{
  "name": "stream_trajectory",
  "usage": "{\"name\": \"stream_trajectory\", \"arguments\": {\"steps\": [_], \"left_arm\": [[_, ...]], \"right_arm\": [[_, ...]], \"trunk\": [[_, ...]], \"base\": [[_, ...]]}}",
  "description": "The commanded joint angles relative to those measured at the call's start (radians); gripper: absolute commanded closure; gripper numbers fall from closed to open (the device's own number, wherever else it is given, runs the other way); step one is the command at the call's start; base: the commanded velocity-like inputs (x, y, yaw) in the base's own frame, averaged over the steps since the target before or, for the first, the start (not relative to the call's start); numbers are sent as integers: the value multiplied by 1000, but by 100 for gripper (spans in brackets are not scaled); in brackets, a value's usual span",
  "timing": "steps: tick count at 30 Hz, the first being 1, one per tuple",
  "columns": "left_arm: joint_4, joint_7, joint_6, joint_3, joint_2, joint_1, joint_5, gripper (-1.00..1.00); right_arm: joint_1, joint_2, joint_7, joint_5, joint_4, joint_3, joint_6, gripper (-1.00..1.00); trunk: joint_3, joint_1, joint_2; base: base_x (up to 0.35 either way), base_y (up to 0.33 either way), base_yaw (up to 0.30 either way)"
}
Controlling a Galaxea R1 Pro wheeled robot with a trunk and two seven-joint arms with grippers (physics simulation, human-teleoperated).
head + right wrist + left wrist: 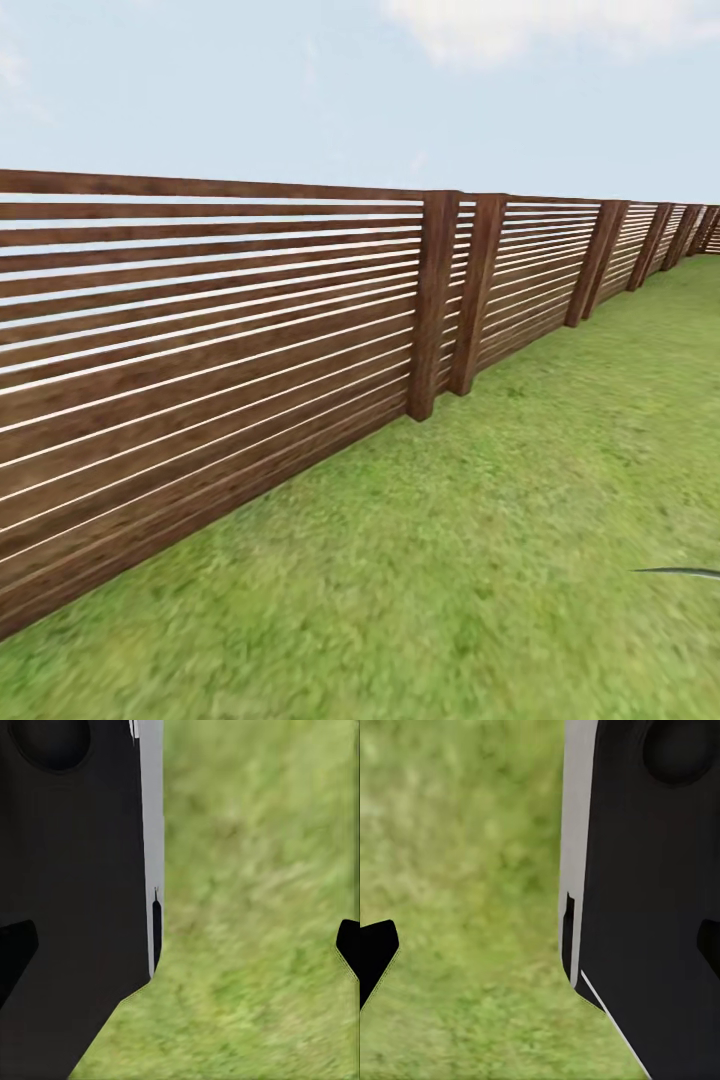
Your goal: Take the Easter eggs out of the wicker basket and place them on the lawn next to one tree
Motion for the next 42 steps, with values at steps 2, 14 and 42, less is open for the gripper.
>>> {"name": "stream_trajectory", "arguments": {"steps": [2, 14, 42], "left_arm": [[-2, -1, 1, 1, 0, 1, 0, -100], [-2, -1, 1, 1, 0, 1, 0, -100], [-2, 0, 1, 1, 0, 1, 0, -100]], "right_arm": [[-1, 0, -2, 0, 2, 2, 0, -100], [-1, 0, -2, 0, 2, 3, -2, -100], [-1, 0, -2, 0, 2, 6, 0, -100]], "trunk": [[-1, 1, 0], [-3, 1, 0], [-6, 1, 0]], "base": [[339, 0, 0], [339, 0, -162], [339, 0, -110]]}}
